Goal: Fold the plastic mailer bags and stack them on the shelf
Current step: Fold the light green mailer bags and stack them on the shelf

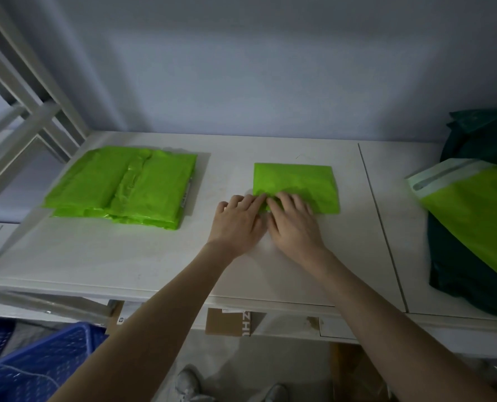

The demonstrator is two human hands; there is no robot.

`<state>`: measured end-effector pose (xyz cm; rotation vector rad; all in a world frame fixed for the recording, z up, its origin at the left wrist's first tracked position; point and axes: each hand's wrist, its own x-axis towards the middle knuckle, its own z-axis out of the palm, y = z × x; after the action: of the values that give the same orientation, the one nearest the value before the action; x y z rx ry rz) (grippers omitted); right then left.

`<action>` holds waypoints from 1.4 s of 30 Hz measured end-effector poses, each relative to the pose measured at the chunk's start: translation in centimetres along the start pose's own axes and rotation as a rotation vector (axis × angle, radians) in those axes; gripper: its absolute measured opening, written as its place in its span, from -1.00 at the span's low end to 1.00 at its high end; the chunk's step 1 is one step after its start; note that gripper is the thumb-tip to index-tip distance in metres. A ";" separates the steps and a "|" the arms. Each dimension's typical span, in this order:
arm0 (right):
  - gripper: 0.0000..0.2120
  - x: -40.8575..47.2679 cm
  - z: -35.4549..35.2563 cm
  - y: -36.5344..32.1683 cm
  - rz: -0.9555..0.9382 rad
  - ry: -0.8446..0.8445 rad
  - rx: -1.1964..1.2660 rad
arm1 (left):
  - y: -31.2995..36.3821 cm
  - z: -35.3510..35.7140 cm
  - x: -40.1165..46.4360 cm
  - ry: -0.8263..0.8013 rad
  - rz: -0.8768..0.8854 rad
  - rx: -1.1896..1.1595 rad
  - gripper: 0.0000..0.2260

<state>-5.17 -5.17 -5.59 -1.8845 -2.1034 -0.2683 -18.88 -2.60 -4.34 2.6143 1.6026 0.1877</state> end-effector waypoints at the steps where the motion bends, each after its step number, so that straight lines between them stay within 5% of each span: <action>1: -0.65 -0.1 0.1 0.1 -0.008 -0.002 -0.014 | 0.1 0.0 -0.1 0.002 -0.003 0.003 -0.32; 13: -0.66 0.3 1.0 -0.5 -0.046 0.072 -0.138 | 0.3 1.1 -0.3 0.119 -0.001 0.041 -0.62; 20: -0.68 -0.1 1.9 0.0 -0.071 0.144 -0.119 | 0.8 1.0 -0.4 0.006 -0.024 0.025 -0.42; 36: -0.78 -0.6 1.0 3.8 0.017 0.236 -0.124 | 3.1 -0.3 0.7 -0.053 -0.036 0.203 -0.55; 42: -0.61 -2.0 0.7 5.5 0.048 0.145 -0.160 | 3.7 -0.7 0.9 -0.084 -0.068 0.216 -0.57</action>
<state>0.41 -6.12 -7.26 -1.9372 -1.9901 -0.5596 -15.31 -3.52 -3.15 2.6735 1.7695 -0.1039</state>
